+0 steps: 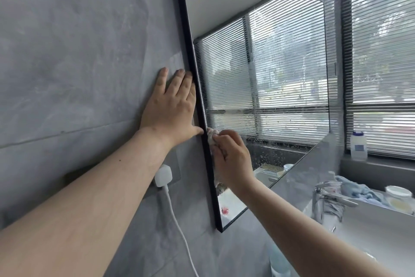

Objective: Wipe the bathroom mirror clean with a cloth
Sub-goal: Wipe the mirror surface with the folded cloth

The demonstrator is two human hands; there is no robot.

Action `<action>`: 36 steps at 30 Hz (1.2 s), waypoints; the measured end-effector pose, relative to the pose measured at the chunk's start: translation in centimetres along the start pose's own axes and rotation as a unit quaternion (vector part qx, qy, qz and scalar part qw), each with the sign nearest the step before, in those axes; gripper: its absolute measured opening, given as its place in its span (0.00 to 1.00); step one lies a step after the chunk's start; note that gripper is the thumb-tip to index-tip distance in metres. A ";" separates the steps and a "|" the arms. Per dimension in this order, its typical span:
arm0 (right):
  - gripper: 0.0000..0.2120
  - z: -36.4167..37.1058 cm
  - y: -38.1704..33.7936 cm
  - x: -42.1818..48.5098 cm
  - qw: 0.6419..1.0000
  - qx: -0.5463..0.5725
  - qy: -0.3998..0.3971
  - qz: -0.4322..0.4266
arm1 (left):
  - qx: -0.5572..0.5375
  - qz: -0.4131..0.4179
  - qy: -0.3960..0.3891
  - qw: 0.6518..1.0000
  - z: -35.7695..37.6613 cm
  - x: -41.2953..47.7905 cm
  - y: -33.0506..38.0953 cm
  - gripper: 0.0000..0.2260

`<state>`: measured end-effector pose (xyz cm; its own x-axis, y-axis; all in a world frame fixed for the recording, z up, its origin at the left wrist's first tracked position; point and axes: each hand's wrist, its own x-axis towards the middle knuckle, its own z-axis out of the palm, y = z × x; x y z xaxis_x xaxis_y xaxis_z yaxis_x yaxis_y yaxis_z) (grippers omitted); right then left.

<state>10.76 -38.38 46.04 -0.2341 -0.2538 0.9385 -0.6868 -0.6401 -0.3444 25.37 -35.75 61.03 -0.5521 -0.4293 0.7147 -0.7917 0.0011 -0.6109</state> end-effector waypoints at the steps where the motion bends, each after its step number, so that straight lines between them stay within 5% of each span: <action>1: 0.06 0.2 -0.2 -0.1 1.000 -0.001 0.006 0.007 | 0.000 -0.001 0.002 1.000 0.0 -0.1 0.0 0.53; 13: 0.02 -0.5 3.7 -13.6 0.998 -0.033 -0.053 0.021 | -0.003 -0.003 0.005 1.000 0.2 -0.3 0.2 0.52; 25: 0.02 0.6 1.0 -3.1 0.998 -0.018 0.027 0.054 | -0.005 0.007 0.019 1.000 0.4 -0.4 0.0 0.51; 29: 0.08 0.5 2.0 -7.2 0.999 -0.022 0.019 0.038 | -0.002 0.006 0.022 1.000 0.5 -0.5 0.1 0.51; 36: 0.04 -0.5 4.4 -17.8 0.994 -0.034 -0.068 0.075 | 0.006 0.005 0.018 1.000 0.3 -0.6 0.1 0.51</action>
<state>11.55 -36.32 27.86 -0.2446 -0.4416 0.8632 -0.6980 -0.5377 -0.4729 25.72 -35.76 60.47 -0.5688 -0.3966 0.7205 -0.7832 -0.0063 -0.6218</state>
